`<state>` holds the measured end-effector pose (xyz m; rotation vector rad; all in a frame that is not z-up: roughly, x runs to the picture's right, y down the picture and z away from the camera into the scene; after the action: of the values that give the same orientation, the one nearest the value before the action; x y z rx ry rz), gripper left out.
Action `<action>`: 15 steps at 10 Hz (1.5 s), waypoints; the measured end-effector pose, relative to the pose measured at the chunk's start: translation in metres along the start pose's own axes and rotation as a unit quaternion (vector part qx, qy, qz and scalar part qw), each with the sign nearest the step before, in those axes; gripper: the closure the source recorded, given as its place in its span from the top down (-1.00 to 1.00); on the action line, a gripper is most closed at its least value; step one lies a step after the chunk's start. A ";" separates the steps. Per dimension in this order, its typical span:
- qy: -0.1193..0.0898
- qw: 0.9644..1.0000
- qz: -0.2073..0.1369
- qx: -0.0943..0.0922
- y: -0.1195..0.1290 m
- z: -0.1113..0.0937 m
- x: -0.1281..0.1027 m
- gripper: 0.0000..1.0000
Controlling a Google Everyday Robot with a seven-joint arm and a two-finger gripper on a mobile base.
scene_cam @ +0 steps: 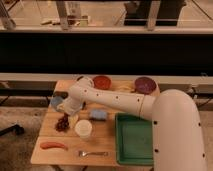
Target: Place grapes in metal cup
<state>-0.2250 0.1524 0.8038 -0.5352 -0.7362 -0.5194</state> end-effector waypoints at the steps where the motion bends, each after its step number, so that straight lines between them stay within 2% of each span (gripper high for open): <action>1: -0.005 1.000 -0.001 -0.006 0.000 0.006 0.003 0.60; 9: -0.026 0.999 -0.015 -0.044 0.002 0.040 0.009 0.60; 12: -0.035 0.998 -0.018 -0.052 0.006 0.045 0.015 0.59; 13: -0.040 0.998 -0.021 -0.053 0.007 0.047 0.016 0.49; 15: -0.044 0.997 -0.024 -0.059 0.009 0.052 0.021 0.05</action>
<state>-0.2315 0.1867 0.8491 -0.6555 -0.8064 -0.5902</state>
